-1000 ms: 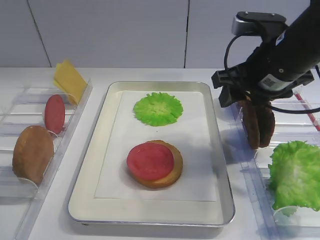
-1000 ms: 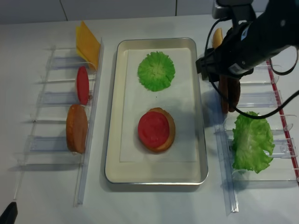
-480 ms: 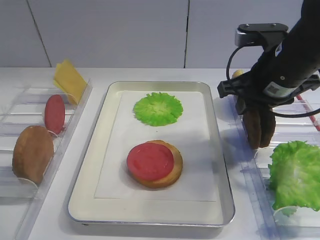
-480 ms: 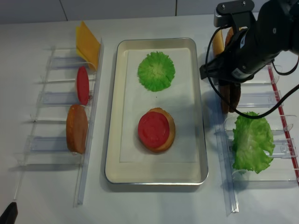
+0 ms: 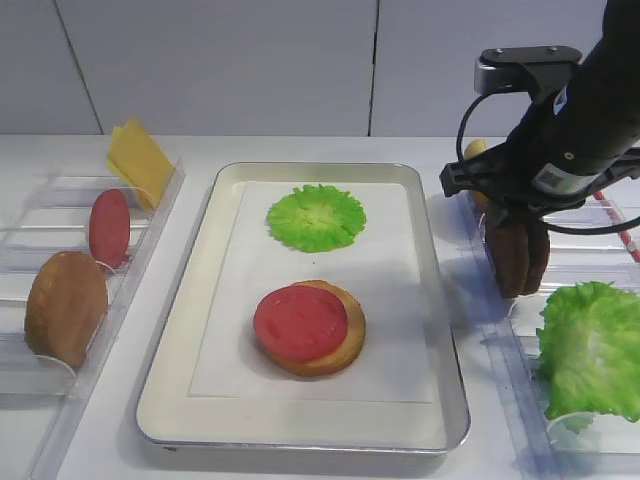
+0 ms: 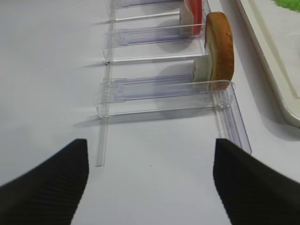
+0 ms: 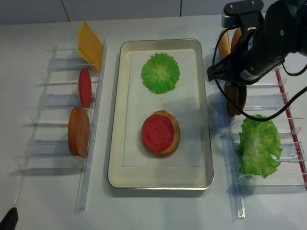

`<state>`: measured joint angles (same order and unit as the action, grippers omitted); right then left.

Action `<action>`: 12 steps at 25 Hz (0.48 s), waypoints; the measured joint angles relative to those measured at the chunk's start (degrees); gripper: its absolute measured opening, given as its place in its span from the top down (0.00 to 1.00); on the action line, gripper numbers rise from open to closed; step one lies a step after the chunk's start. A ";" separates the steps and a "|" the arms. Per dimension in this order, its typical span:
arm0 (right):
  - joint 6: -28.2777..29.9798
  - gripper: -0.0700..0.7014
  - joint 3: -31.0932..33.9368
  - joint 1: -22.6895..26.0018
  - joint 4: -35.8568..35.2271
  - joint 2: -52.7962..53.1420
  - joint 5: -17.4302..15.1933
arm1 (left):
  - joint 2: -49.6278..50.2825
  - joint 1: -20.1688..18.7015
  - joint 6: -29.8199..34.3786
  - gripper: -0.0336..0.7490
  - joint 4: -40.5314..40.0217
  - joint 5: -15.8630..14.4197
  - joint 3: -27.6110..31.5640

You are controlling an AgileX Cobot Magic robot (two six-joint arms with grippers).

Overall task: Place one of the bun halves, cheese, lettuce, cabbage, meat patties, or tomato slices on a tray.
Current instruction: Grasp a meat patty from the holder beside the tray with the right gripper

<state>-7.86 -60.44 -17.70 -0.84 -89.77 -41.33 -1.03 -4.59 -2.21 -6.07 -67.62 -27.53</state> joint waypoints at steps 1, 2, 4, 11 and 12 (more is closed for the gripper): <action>0.00 0.67 0.00 0.00 0.00 0.00 0.00 | 0.00 0.00 0.00 0.96 0.00 0.00 0.00; 0.00 0.67 0.00 0.00 0.00 0.00 0.00 | 0.00 0.00 0.00 0.96 0.00 0.00 0.00; 0.00 0.67 0.00 0.00 0.12 0.00 0.00 | 0.00 0.00 0.00 0.96 0.00 0.00 0.00; 0.00 0.67 0.00 -0.09 -0.72 0.00 -0.10 | 0.00 0.00 0.00 0.96 0.00 0.00 0.00; -0.02 0.67 0.00 -0.09 -0.75 0.24 -0.12 | 0.00 0.00 0.00 0.96 0.00 0.00 0.00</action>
<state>-7.89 -60.44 -17.79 -1.60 -89.53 -41.45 -1.03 -4.59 -2.21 -6.07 -67.62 -27.53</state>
